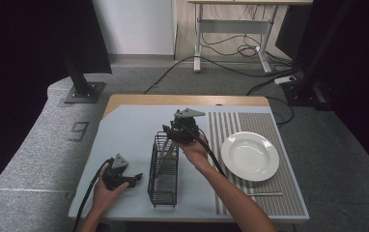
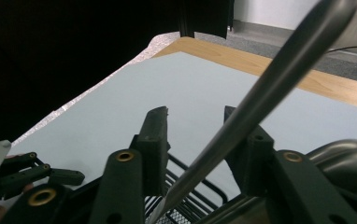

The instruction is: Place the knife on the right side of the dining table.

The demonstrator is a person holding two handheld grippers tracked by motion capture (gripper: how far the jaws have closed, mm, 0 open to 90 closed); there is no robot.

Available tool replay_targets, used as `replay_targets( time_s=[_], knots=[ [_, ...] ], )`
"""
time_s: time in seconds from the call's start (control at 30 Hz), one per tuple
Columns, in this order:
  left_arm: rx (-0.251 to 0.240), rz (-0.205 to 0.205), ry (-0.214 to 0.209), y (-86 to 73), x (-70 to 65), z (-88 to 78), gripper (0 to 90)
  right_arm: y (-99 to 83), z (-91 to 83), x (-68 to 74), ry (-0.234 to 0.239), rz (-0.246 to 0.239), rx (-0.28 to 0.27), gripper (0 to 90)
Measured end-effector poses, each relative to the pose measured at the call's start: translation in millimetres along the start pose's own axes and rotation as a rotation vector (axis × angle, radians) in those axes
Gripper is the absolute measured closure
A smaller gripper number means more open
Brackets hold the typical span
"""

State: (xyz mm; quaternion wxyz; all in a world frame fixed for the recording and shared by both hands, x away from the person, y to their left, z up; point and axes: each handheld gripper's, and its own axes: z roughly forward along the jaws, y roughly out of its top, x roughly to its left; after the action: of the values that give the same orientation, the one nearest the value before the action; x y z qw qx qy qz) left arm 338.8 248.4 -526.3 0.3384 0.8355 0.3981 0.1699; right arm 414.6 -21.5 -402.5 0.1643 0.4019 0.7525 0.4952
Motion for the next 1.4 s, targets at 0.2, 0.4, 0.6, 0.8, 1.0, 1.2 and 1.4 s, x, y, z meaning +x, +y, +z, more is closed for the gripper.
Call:
replay_targets(
  time_s=[0.2, 0.4, 0.6, 0.8, 1.0, 1.2, 1.4],
  knots=[
    [0.000, 0.001, 0.001, 0.0, -0.1, -0.1, 21.0, -5.8, 5.0, 5.7, 0.024, -0.012, 0.035, 66.3],
    [-0.001, 0.001, 0.001, 0.0, -0.2, 0.0, 21.0, -9.4, 3.0, 8.6, 0.017, -0.024, -0.010, 75.0],
    [-0.001, 0.000, 0.001, -0.1, -0.3, 0.0, 21.1, -11.2, 2.1, 6.9, 0.041, -0.001, -0.032, 76.7],
    [0.000, 0.001, 0.001, 0.0, -0.1, -0.1, 21.0, -12.9, -7.4, 8.5, 0.135, 0.051, -0.055, 81.8],
    [-0.001, 0.003, 0.002, 0.0, -0.2, 0.0, 21.0, -11.6, -27.1, 20.3, 0.141, -0.034, -0.101, 83.7],
    [0.000, 0.003, 0.002, 0.0, 0.0, 0.0, 21.0, -4.9, -45.0, 14.6, 0.145, -0.025, -0.155, 83.7],
    [0.001, 0.001, 0.000, 0.0, 0.1, 0.0, 20.9, 11.2, -77.6, -0.3, 0.123, -0.002, -0.250, 83.7]
  ],
)
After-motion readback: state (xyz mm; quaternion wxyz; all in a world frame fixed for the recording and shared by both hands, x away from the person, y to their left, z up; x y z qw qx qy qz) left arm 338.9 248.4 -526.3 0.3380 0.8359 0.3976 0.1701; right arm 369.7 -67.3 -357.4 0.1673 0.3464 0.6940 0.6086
